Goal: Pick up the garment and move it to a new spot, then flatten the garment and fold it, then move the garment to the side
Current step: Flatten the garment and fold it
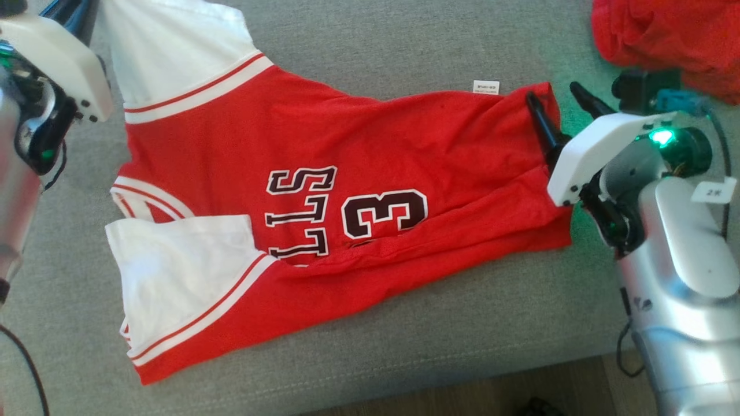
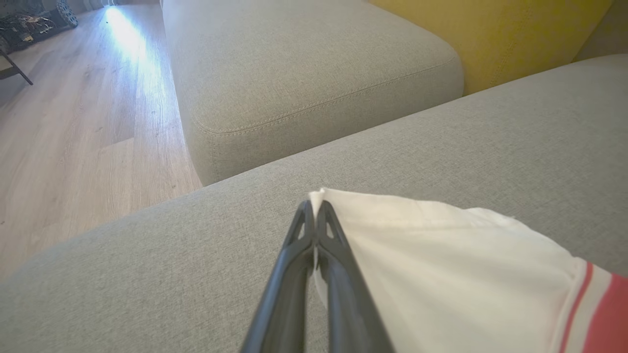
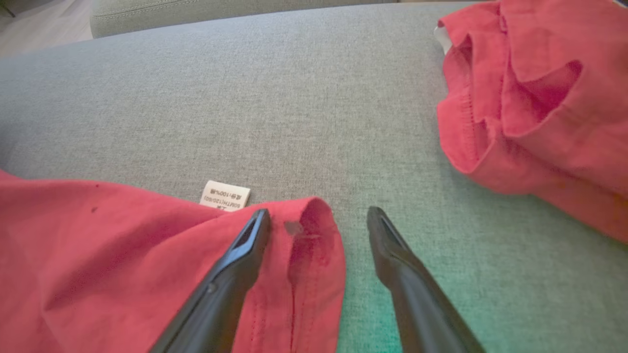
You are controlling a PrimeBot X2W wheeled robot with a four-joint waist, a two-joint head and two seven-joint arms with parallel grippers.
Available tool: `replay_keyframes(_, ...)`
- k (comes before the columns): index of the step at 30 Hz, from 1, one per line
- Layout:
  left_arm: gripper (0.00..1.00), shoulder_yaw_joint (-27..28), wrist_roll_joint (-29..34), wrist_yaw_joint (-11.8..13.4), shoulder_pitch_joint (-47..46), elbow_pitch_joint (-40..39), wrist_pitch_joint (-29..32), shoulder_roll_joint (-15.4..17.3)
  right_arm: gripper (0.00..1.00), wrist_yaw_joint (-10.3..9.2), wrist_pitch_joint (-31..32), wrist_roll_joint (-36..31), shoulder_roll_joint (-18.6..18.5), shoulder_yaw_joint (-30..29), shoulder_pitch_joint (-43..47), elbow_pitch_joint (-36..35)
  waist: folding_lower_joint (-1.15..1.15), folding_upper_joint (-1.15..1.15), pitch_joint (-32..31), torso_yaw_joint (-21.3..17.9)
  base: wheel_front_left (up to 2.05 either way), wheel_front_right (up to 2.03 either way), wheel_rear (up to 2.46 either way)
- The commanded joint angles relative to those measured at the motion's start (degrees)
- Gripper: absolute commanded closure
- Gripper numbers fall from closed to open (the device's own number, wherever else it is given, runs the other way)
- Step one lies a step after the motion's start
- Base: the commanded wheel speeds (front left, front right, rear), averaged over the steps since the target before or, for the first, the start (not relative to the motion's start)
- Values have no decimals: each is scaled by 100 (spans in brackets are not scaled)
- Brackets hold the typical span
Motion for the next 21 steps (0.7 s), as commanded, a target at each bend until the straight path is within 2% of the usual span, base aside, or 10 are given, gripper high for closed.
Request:
replay_keyframes(1, 100, 212, -79, 55, -151, -182, -80, 234, 0, 37, -11, -13, -35, 35, -190, -93, 0, 0, -10, 25, 0, 0, 0)
replay_keyframes(19, 100, 93, -98, 76, -124, -326, -56, 219, 0, 37, -206, 359, -94, 328, -483, 731, 0, 0, 12, 77, 0, 0, 0)
replay_keyframes(20, 100, 87, -100, 78, -121, -330, -53, 222, 17, 37, -195, 376, -106, 351, -493, 784, 0, 0, 13, 83, 0, 0, 0)
replay_keyframes(21, 100, 85, -105, 78, -117, -331, -52, 228, 80, 37, -178, 392, -122, 377, -502, 836, 0, 0, 12, 90, 0, 0, 0)
